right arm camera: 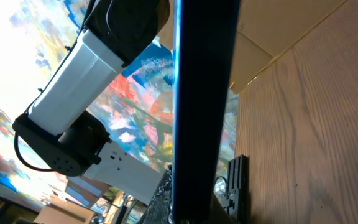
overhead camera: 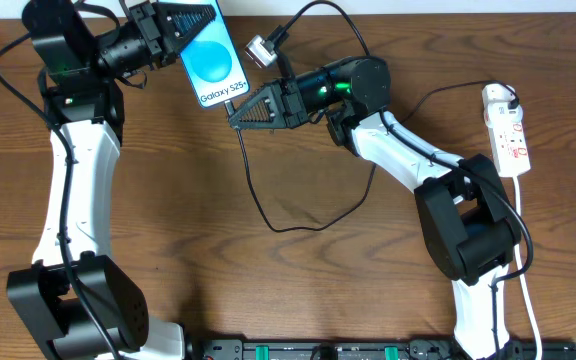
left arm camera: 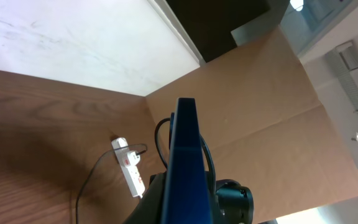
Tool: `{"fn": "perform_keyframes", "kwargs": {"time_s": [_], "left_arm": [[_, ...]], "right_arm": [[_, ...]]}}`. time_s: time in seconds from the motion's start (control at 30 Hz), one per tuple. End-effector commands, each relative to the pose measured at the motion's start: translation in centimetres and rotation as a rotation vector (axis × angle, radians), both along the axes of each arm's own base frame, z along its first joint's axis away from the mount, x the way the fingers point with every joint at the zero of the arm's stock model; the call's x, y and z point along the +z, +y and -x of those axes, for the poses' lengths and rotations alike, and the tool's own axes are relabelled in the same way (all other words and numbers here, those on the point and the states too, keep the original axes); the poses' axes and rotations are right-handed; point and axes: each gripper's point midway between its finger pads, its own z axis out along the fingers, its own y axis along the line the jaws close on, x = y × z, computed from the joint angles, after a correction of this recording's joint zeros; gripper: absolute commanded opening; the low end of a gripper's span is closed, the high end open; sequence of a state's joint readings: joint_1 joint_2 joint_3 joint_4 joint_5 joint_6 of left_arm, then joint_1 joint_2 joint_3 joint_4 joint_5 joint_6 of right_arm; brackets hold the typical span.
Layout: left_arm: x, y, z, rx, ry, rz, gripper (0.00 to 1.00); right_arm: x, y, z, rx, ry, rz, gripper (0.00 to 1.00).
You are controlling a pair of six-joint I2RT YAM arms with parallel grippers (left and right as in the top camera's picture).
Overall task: Plug charger to phone and switch on socket
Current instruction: 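Push the connector into the phone's bottom port with the right gripper, then open the right gripper and retract it rightward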
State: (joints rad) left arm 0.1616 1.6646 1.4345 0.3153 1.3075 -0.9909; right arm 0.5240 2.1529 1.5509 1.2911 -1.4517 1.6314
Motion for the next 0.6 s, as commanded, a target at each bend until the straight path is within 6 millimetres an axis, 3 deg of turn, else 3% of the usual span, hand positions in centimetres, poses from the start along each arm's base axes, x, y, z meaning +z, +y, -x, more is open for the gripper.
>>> {"fn": "perform_keyframes", "kwargs": {"time_s": [0.0,0.03,0.1,0.13,0.23,0.27,0.33,0.57], "left_arm": [[-0.2,-1.7,2.0,-0.122,0.008,0.003,0.07],[-0.2,-1.7,2.0,-0.122,0.008,0.003,0.08],[-0.2,-1.6,2.0,-0.116,0.008,0.002,0.07],[-0.2,-1.5,1.9,-0.113,0.007,0.002,0.07],[-0.2,-0.7,1.7,-0.091,0.007,0.002,0.07],[-0.2,-0.3,1.6,-0.082,0.008,0.003,0.08],[-0.2,0.6,1.4,-0.061,0.008,0.003,0.07],[-0.2,3.9,1.2,-0.004,0.009,0.004,0.07]], "right_arm": [[2.7,-0.5,-1.7,-0.106,0.004,-0.082,0.01],[2.7,-0.5,-1.7,-0.107,0.004,-0.082,0.02],[2.6,-0.6,-1.8,-0.106,0.003,-0.080,0.15],[2.6,-0.6,-1.7,-0.105,0.001,-0.079,0.25],[2.4,-0.8,-1.7,-0.098,-0.004,-0.071,0.75],[2.4,-0.8,-1.6,-0.093,-0.006,-0.067,0.86],[2.3,-0.9,-1.6,-0.089,-0.009,-0.063,0.99],[2.1,-1.8,-2.5,-0.108,-0.016,-0.058,0.99]]}}
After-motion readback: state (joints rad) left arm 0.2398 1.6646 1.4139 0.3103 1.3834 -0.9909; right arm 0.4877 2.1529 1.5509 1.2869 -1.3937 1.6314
